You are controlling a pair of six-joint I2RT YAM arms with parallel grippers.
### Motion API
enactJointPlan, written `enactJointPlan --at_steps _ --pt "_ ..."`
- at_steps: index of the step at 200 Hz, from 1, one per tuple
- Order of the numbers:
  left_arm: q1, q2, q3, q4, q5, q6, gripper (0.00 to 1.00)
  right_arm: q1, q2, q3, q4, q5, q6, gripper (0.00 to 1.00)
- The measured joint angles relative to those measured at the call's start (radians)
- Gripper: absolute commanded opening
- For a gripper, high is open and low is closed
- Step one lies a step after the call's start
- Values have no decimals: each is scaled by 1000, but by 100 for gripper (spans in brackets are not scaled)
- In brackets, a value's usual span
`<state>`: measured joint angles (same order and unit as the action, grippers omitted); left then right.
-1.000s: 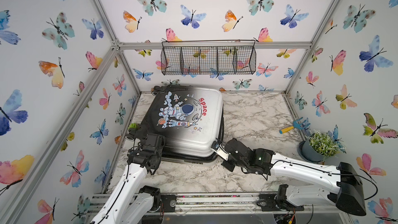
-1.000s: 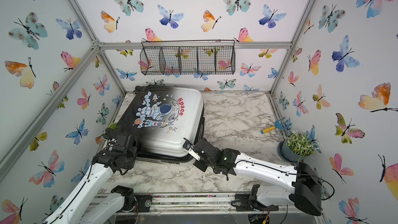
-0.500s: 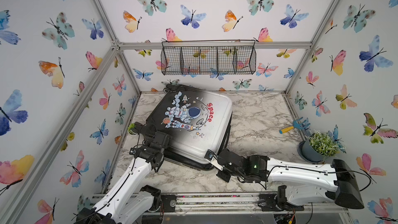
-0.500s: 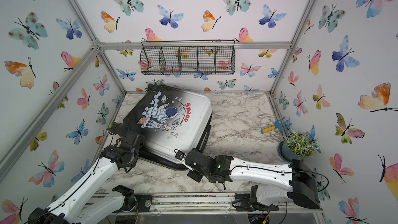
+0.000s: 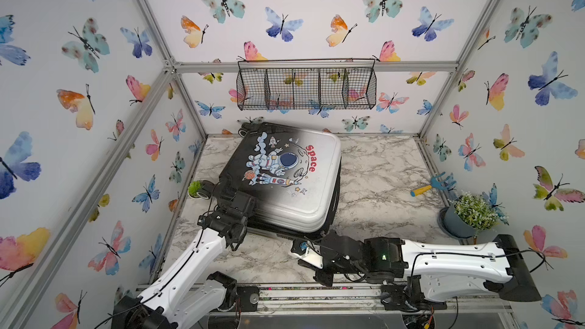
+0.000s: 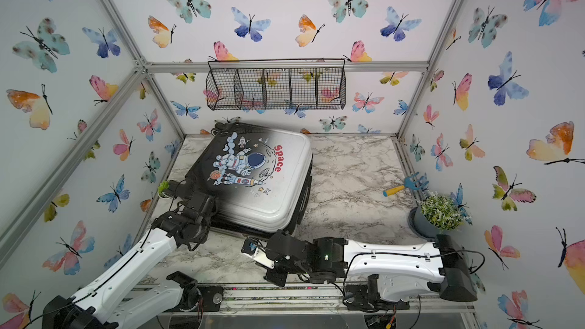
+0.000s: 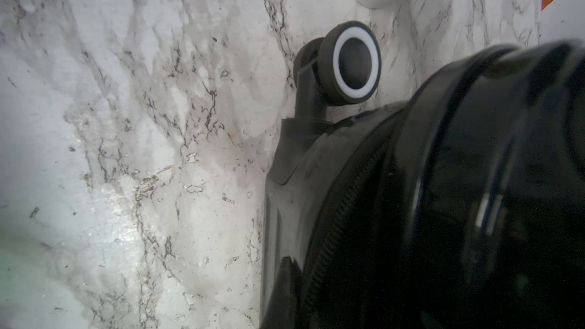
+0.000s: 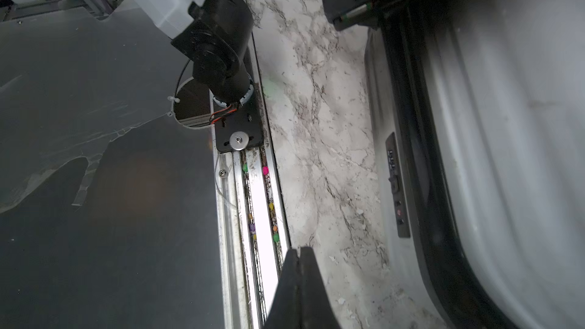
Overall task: Close the suitcase zippers
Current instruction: Zip the zipper on the suitcase.
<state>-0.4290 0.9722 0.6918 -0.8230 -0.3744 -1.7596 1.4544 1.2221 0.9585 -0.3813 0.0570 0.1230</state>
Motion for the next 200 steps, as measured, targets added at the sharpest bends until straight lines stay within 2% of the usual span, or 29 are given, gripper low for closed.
enactJointPlan --at_steps 9,29,48,59,120,157,172,190,200 --pt "0 -5 -2 2 0 -2 0 -21 -16 -14 -21 19 17 6" --pt "0 -19 -11 8 -1 -2 0 -80 -72 -41 -69 62 50 18" --pt "0 -29 -18 12 -1 2 0 -156 -153 -81 -82 77 74 47" --pt "0 -30 -18 13 -1 3 0 -190 -179 -103 -90 88 92 54" --pt "2 -30 -17 14 2 27 0 -206 -146 -242 -59 79 192 62" --pt "2 -30 -17 16 4 37 0 -212 -105 -283 26 158 200 64" --pt "2 -30 -17 16 5 40 0 -219 -85 -287 68 193 203 62" --pt "3 -30 -17 18 5 44 0 -230 -69 -294 117 216 201 53" --pt "3 -30 -17 18 5 46 0 -232 -61 -299 133 225 200 52"
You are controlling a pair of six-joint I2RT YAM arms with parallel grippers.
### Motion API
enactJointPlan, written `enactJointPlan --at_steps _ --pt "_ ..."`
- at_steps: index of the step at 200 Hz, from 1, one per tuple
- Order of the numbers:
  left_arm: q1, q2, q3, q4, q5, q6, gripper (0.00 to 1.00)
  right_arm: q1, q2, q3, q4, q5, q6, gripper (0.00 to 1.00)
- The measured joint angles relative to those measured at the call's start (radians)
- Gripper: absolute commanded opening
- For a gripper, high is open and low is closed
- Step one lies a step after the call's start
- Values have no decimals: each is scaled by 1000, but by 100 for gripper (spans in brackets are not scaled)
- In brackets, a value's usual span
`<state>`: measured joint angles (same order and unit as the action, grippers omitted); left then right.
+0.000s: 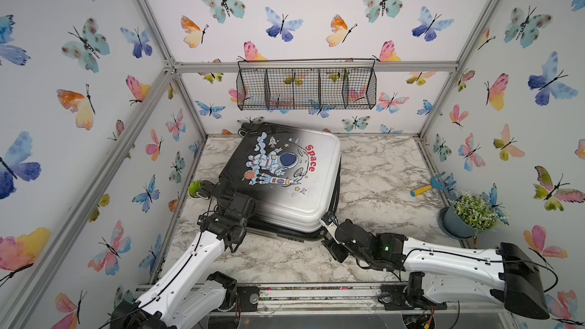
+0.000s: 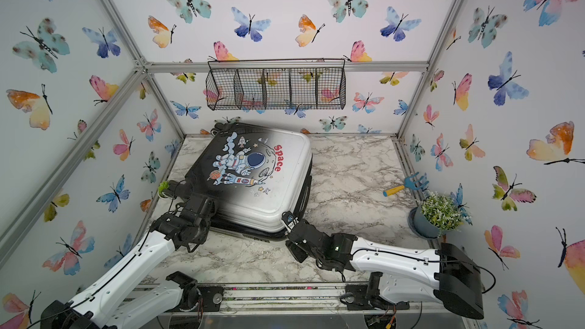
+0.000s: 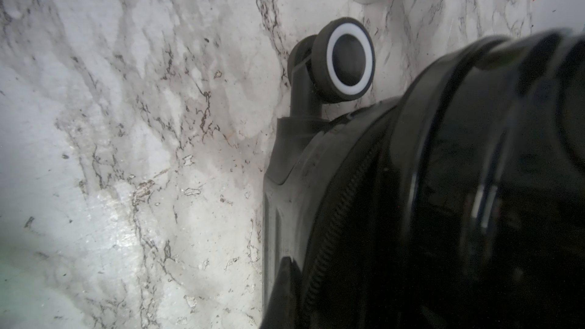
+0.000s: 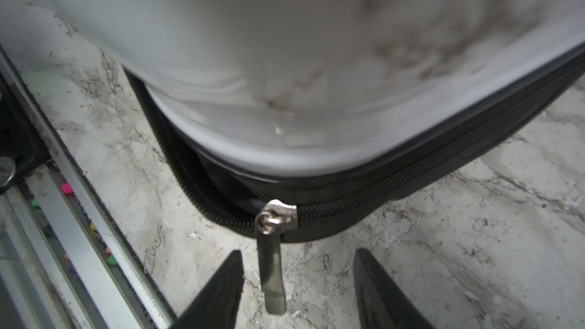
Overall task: Close the suitcase zippers
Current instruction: Zip the zipper on the suitcase, then adjust the suitcase at the center of the board.
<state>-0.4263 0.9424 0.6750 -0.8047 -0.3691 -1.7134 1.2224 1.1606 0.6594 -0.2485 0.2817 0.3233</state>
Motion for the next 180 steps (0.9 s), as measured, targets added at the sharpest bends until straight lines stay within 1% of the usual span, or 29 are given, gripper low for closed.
enactJointPlan --at_steps 21,31,65,84,98,131,180 --pt "0 0 0 2 5 0 0 -1 23 -8 22 26 -3 51" --pt "0 0 0 3 7 0 0 -2 30 -10 29 31 -9 49" --pt "0 5 0 5 8 4 0 -3 32 -14 28 67 -29 25" --pt "0 15 2 4 8 8 0 -5 11 -14 27 91 -46 16" --pt "0 19 5 3 8 8 0 -5 -13 -14 27 103 -55 11" --pt "0 30 11 -1 8 9 0 -5 -57 -14 -2 96 -87 4" --pt "0 38 16 -4 8 12 0 -15 -97 -14 -35 -12 -147 4"
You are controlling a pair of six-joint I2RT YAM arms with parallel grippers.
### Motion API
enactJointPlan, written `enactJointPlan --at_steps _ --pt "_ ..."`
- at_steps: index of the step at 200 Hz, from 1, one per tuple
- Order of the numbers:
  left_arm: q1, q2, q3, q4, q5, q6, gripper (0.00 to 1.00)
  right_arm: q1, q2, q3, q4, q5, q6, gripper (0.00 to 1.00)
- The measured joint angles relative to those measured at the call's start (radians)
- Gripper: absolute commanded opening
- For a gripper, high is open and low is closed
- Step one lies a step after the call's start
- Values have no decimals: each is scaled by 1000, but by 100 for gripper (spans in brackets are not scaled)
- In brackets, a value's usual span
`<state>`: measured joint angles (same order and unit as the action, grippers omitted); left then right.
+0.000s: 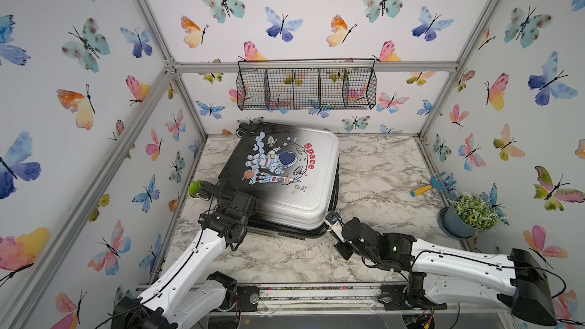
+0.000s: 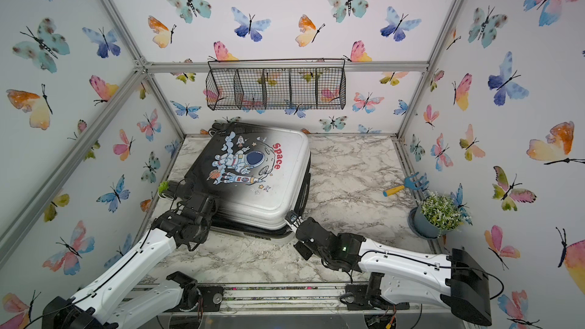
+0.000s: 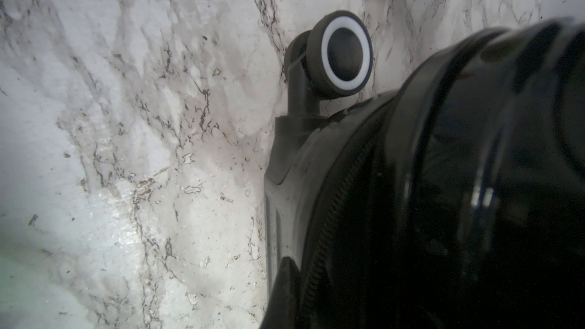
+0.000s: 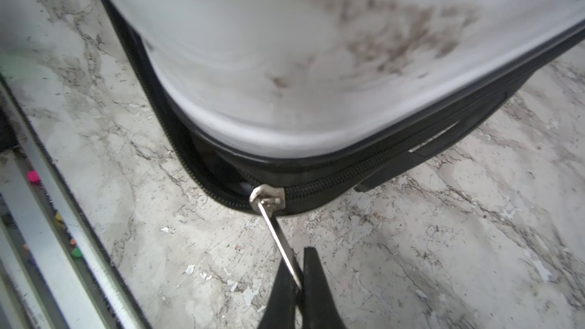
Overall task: Close the suitcase zippers
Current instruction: Adjust the suitcase at the center of the board.
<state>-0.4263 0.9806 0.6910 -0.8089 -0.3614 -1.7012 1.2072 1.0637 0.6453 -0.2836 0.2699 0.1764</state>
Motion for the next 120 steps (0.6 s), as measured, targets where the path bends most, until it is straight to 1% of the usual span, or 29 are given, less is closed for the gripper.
enactJointPlan --at_steps 33,48,62,90,120 --pt "2 4 1 -1 -2 5 0 -2 -2 0 -2 -75 -25 4" --pt "2 7 1 -1 -8 9 0 20 4 17 -22 -85 -35 4" --pt "3 13 4 -5 -14 13 0 60 23 54 -41 -77 -40 4" --pt "8 21 9 -12 -26 23 0 161 74 131 -50 -25 -44 4" --pt "7 37 11 10 -31 34 0 216 116 161 -41 -11 -55 4"
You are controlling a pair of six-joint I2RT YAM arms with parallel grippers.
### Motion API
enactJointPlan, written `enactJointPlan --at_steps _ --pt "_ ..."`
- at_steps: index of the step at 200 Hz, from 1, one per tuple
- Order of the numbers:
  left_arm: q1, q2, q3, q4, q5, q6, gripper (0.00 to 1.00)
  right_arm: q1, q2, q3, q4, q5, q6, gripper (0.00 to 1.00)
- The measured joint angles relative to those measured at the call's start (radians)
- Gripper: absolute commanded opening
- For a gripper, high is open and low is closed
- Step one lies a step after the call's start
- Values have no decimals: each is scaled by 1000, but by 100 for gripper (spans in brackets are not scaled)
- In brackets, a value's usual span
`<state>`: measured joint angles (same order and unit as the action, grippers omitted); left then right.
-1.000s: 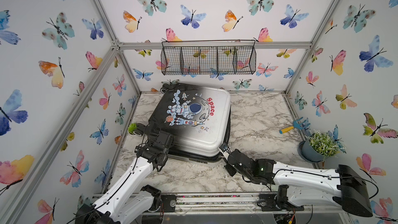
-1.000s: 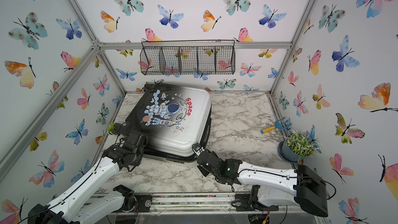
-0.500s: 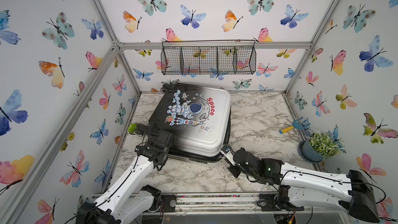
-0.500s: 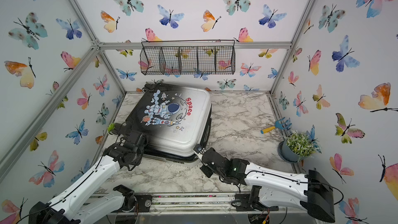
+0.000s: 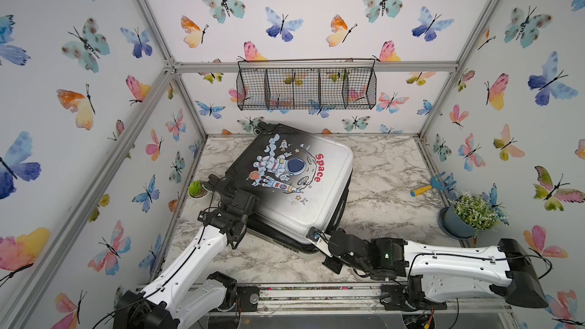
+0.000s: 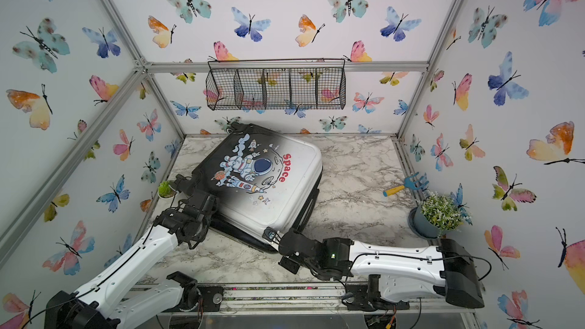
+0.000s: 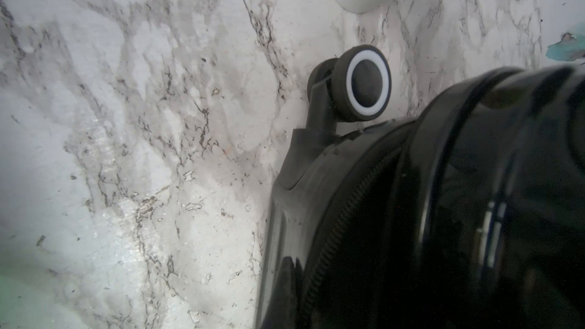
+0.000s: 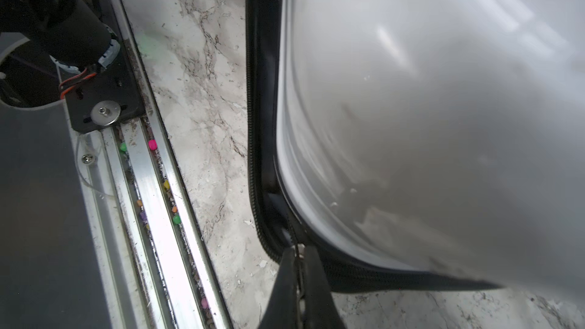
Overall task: Close the suitcase zippers
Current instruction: Adjust the suitcase at the center of the board.
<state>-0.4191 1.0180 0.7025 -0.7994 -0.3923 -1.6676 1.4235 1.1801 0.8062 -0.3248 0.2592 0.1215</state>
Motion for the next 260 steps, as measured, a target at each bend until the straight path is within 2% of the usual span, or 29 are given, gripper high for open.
enactJointPlan --at_steps 86,141,179,231,260 --pt "0 0 -11 32 -11 -24 0 21 -3 18 -27 -30 -55 4" --pt "5 9 -14 61 -15 -19 0 31 29 60 -26 -107 -107 4" --pt "4 15 -13 84 -16 -15 0 30 28 79 -66 -88 -70 4" --pt "-8 -29 -13 72 26 -6 0 -90 -28 108 -216 -73 23 4" --pt "-14 -118 -42 42 94 -19 0 -166 -70 116 -286 -63 46 4"
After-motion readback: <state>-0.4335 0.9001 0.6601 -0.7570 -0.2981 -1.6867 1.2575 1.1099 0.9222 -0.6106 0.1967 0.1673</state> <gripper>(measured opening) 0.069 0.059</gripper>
